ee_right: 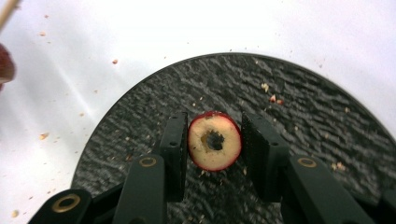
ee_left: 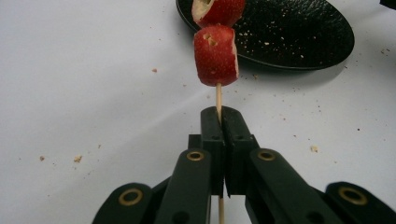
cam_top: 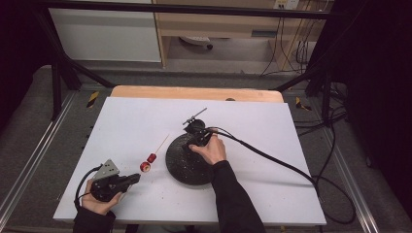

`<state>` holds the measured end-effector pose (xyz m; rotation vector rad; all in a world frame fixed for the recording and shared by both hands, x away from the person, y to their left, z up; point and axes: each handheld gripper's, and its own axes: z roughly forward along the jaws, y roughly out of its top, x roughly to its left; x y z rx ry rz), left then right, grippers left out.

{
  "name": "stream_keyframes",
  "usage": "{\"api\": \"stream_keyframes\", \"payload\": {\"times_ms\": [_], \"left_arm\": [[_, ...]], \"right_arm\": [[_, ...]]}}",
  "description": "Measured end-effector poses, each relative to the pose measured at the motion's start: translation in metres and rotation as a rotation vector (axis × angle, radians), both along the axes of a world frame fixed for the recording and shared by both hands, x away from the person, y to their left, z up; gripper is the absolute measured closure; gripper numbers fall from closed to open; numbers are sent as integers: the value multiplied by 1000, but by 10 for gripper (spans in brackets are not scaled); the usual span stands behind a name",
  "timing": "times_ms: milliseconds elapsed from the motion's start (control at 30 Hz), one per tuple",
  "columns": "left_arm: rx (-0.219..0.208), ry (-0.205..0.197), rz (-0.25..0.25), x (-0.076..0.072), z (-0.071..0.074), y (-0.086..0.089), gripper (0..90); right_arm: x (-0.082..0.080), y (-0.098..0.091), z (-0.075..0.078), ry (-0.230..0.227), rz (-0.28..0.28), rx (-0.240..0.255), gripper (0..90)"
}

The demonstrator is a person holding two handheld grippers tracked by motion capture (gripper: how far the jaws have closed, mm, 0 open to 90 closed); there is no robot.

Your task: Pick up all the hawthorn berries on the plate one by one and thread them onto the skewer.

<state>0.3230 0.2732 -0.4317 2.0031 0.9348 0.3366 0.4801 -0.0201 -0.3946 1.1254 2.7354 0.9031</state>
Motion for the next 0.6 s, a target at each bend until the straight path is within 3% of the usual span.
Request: {"api": "stream_keyframes", "payload": {"times_ms": [100, 600], "left_arm": [[4, -1, -2, 0, 0, -1, 884], [16, -4, -18, -1, 0, -15, 884]], "right_arm": [[-6, -7, 0, -2, -24, 36, 631], [-42, -52, -9, -65, -156, 373, 632]]}}
